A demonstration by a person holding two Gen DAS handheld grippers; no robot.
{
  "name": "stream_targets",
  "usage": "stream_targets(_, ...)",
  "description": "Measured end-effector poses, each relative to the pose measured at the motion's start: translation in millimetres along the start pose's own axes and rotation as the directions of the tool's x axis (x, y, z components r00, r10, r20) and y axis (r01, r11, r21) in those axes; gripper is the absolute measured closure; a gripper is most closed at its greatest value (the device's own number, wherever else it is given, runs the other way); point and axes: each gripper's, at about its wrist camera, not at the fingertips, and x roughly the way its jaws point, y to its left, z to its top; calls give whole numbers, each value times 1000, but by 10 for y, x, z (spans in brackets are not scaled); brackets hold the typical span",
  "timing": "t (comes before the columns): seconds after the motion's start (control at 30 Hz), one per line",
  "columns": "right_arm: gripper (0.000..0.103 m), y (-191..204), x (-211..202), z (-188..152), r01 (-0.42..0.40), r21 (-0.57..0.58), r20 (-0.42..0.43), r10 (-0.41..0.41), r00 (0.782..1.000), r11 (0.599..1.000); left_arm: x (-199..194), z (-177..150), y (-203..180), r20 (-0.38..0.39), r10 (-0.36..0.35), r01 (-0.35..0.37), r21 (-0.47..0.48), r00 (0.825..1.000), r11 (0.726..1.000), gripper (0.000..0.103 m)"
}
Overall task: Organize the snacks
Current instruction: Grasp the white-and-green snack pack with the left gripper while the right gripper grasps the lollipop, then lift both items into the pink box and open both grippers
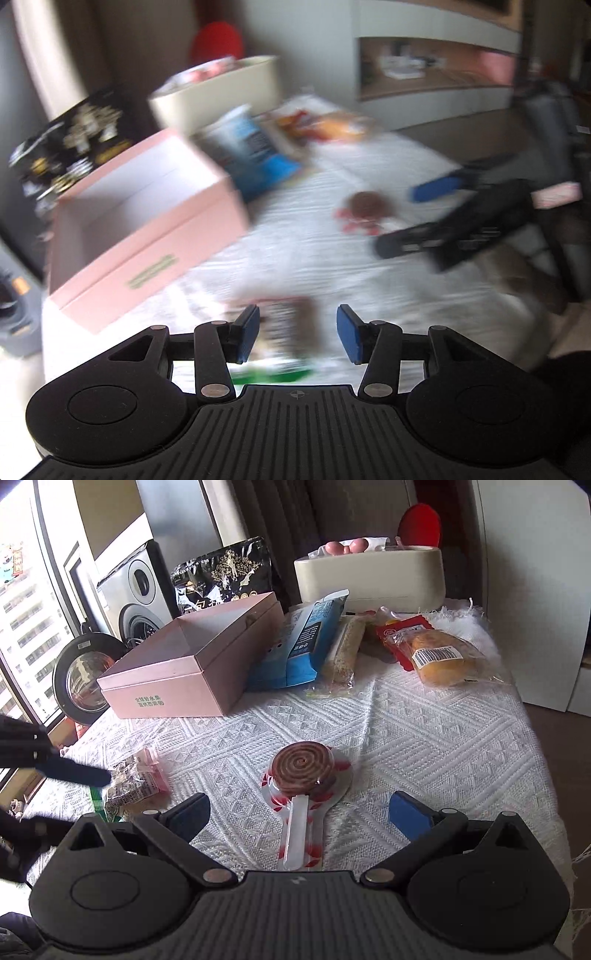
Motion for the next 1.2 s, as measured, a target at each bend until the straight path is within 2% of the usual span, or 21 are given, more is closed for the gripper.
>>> stream_targets(0.1, 0, 9, 6, 0, 5, -8, -3, -5, 1000, 1000, 135, -22, 193, -36, -9, 7, -75, 999, 997, 50)
stream_targets(0.17, 0, 34, 10, -9, 11, -33, -9, -11, 1000, 999, 188, -37, 258, -25, -18, 15, -112, 1000, 994, 47)
stream_targets(0.3, 0, 105, 15, -44, 35, -86, -10, -36, 999, 996, 257, -38, 335, -7, -27, 26, -137, 1000, 990, 45)
stream_targets(0.43, 0, 272, 74, -73, 91, -205, -41, -101, 994, 975, 267, -94, 363, 19, -37, 40, -154, 999, 987, 41)
stream_targets(0.53, 0, 333, 78, -76, 97, -237, -36, -108, 993, 967, 282, -132, 428, 13, -35, 37, -205, 999, 978, 34)
stream_targets(0.6, 0, 366, 73, -86, 113, -250, -25, -123, 992, 962, 322, -170, 461, -10, -33, 30, -232, 999, 972, 34)
stream_targets(0.7, 0, 366, 65, -88, 123, -247, -16, -131, 991, 961, 307, -215, 460, 7, -50, 50, -250, 999, 967, 34)
stream_targets(0.87, 1, 265, 21, -12, 155, -165, 46, -149, 988, 974, 225, -259, 353, 28, -115, 118, -223, 993, 968, 35)
stream_targets(0.93, 6, 225, 44, 46, 159, -131, 60, -152, 987, 979, 193, -295, 296, 27, -112, 116, -206, 993, 972, 36)
stream_targets(1.03, 19, 210, 159, 132, 139, -116, 26, -137, 990, 983, 102, -358, 271, 41, -127, 133, -215, 991, 968, 36)
stream_targets(1.1, 36, 250, 230, 155, 139, -139, 2, -140, 990, 980, 34, -407, 262, 46, -143, 149, -222, 989, 964, 36)
stream_targets(1.2, 49, 362, 217, 167, 183, -187, 10, -184, 983, 965, -91, -494, 237, 40, -153, 158, -213, 987, 964, 36)
